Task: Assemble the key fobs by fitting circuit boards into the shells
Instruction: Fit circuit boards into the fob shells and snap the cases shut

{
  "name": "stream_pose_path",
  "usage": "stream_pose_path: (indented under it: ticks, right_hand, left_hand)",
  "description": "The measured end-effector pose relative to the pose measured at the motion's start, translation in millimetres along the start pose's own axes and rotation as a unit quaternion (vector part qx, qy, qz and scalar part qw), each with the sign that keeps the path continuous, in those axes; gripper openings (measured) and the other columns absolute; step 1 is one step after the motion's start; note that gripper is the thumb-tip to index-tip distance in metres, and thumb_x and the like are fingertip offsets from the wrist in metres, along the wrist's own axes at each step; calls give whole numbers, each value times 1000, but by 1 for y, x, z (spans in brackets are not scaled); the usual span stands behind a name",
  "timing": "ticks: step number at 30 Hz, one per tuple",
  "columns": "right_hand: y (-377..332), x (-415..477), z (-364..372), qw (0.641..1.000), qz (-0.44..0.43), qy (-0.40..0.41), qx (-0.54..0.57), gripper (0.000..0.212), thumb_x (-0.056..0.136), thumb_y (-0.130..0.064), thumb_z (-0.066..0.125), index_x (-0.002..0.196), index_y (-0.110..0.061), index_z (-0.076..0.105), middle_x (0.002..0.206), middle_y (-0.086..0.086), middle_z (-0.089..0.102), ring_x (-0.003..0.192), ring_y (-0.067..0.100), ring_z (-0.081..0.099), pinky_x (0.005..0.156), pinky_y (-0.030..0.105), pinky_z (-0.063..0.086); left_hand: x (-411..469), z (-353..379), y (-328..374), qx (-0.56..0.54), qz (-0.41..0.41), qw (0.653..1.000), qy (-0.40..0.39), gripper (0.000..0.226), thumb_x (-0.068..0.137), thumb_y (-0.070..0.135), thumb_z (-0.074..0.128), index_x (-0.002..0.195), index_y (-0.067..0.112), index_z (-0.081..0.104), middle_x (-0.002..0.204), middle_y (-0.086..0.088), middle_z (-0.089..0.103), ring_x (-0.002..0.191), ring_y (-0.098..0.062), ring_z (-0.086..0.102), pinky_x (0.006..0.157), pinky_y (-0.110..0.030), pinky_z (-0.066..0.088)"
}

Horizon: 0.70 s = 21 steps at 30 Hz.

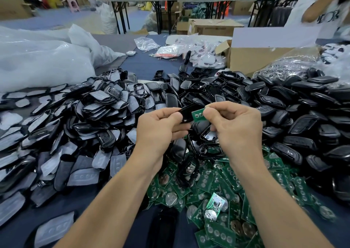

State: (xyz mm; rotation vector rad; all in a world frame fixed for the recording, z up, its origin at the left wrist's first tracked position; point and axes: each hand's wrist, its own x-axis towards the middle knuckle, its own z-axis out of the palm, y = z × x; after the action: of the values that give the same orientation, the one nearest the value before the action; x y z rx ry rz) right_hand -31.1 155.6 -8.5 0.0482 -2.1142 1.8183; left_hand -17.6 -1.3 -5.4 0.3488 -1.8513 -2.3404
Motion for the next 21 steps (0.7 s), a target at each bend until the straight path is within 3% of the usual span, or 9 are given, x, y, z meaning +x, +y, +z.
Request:
stream_pose_path:
  ticks: [3, 8, 16, 21]
  right_hand:
    - [-1, -4, 4, 1000, -9, 3, -3, 12, 86, -16, 84, 89, -25, 77, 68, 0, 74, 52, 13, 65, 55, 39, 59]
    - [-2, -5, 5, 999, -29, 16, -24, 13, 84, -19, 87, 84, -21, 74, 67, 0, 73, 55, 19, 68, 57, 44, 61]
    - [-4, -6, 5, 995, -73, 7, -61, 15, 84, -20, 86, 80, -24, 72, 63, -5, 70, 49, 11, 61, 48, 25, 49]
    - [-1, -4, 4, 998, -50, 14, -34, 15, 87, -21, 84, 78, -24, 73, 59, -2, 69, 56, 27, 65, 52, 42, 54]
  left_hand:
    - [-2, 2, 1, -21, -13, 999, -32, 11, 97, -3, 65, 105, 2, 72, 87, -14, 81, 76, -25, 80, 59, -24, 61]
    - [-1, 2, -1, -18, -16, 999, -46, 12, 97, -2, 66, 106, 3, 71, 87, -14, 81, 77, -26, 80, 60, -25, 61]
    - [-1, 1, -1, 5, -7, 999, -54, 10, 97, -2, 66, 103, 3, 73, 81, -14, 80, 70, -25, 79, 59, -24, 61]
    - [-2, 2, -2, 8, -6, 999, -50, 10, 97, -2, 67, 100, 4, 74, 80, -14, 80, 69, -24, 79, 58, -23, 61]
